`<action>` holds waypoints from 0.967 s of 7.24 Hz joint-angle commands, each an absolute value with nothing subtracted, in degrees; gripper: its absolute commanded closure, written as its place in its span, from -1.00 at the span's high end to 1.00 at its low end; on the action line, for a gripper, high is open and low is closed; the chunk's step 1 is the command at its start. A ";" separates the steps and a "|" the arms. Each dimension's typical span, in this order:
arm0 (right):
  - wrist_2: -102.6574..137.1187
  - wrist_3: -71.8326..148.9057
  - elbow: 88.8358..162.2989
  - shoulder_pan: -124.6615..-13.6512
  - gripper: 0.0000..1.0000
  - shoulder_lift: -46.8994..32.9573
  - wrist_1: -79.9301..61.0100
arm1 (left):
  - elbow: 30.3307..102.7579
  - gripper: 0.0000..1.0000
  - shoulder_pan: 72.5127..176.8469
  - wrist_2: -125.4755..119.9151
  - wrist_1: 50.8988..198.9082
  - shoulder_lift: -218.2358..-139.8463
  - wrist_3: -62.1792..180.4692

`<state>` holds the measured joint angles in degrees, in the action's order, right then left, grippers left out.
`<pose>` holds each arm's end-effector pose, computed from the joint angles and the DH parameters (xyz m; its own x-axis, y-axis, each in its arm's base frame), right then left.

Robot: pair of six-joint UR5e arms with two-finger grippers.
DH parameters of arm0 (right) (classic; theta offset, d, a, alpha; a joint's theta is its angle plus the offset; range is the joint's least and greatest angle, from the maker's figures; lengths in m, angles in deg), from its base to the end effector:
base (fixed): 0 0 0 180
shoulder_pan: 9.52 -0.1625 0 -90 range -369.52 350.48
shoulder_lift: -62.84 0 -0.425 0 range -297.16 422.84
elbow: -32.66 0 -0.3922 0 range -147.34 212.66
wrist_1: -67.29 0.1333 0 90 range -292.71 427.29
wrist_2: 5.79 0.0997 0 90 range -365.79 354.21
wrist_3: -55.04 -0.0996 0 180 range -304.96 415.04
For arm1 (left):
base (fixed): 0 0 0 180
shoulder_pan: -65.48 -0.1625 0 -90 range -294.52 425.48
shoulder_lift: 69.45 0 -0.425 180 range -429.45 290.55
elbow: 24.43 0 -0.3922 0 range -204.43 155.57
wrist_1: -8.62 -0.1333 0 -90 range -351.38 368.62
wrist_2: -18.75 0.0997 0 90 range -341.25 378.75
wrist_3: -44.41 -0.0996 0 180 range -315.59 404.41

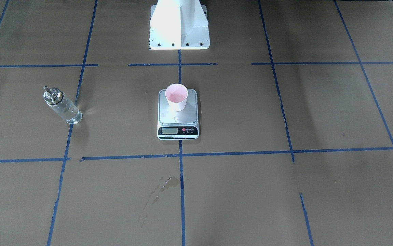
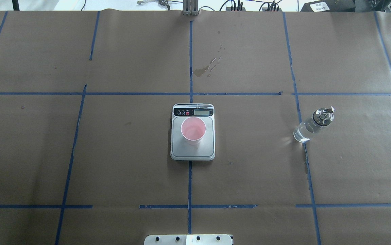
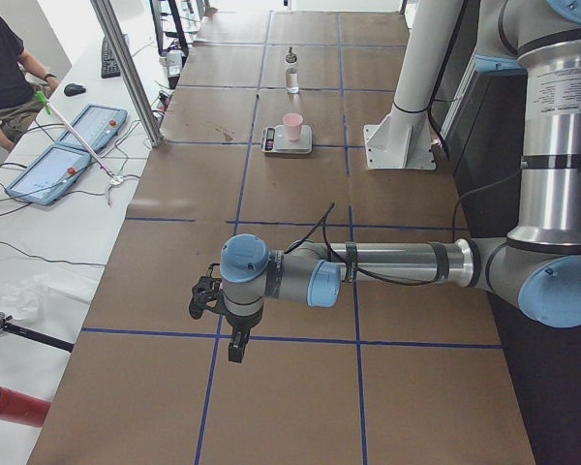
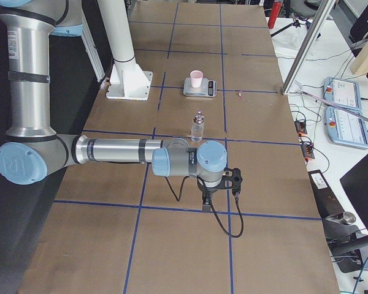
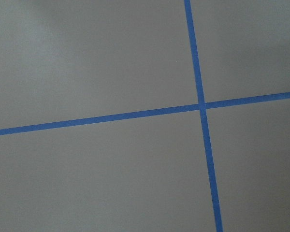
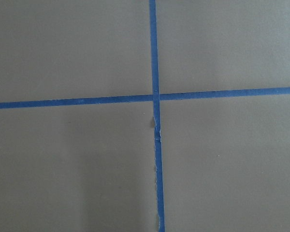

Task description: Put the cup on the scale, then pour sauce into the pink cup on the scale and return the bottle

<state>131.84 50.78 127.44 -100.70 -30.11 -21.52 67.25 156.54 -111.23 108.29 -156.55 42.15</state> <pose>0.0694 -0.4719 0.6362 0.6712 0.0492 0.7397 -0.0706 0.9975 -0.0023 -0.0782 -0.4791 0.6561 0.7680 0.1192 -0.6293 -0.0120 0.9850 0.1719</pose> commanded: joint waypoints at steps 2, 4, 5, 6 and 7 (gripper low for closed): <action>131.85 52.05 127.41 -101.02 1.00 -30.15 -21.57 | 67.24 1.00 156.54 -111.24 108.29 -156.63 42.22; 131.93 52.05 127.23 -101.11 1.00 -30.15 -21.57 | 67.33 1.00 156.54 -111.24 108.29 -156.55 42.13; 131.93 52.05 127.06 -101.28 1.00 -30.15 -21.57 | 67.33 1.00 156.54 -111.24 108.29 -156.55 42.13; 132.11 52.05 126.97 -101.72 1.00 -30.15 -21.57 | 67.42 1.00 156.54 -111.24 108.38 -156.63 42.13; 132.11 51.96 126.97 -101.72 1.00 -30.15 -21.57 | 67.33 1.00 156.54 -111.24 108.38 -156.63 42.13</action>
<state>132.05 52.03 127.02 -101.56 -30.15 -21.57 67.37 156.54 -111.24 108.35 -156.60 42.13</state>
